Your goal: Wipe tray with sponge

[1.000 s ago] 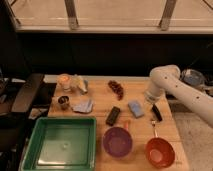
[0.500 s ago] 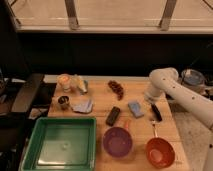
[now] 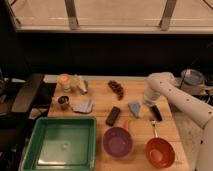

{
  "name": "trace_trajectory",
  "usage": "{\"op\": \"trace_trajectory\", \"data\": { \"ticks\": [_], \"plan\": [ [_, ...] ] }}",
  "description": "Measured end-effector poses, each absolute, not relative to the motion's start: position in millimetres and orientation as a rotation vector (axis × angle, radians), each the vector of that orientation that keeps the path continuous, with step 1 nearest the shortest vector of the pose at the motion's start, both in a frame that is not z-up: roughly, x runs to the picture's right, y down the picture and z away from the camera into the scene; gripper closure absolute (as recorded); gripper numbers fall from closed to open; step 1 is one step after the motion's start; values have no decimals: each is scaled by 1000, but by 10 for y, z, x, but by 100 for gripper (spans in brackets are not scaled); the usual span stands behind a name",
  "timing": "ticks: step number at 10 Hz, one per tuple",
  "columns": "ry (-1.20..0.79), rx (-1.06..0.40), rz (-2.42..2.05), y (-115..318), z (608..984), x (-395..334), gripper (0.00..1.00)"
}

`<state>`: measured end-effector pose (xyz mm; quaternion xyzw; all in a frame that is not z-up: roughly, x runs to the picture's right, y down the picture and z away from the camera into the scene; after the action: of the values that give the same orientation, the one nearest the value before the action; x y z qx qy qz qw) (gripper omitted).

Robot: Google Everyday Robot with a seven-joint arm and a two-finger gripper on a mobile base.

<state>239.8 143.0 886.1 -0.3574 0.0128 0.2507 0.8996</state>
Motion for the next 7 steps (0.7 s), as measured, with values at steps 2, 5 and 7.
{"op": "trace_trajectory", "data": {
  "ticks": [2, 5, 7],
  "plan": [
    [44, -743, 503, 1508, 8871, 2363, 70],
    [54, -719, 468, 1506, 8791, 2261, 97],
    [55, -683, 437, 1414, 8616, 2203, 100]
  ]
}}
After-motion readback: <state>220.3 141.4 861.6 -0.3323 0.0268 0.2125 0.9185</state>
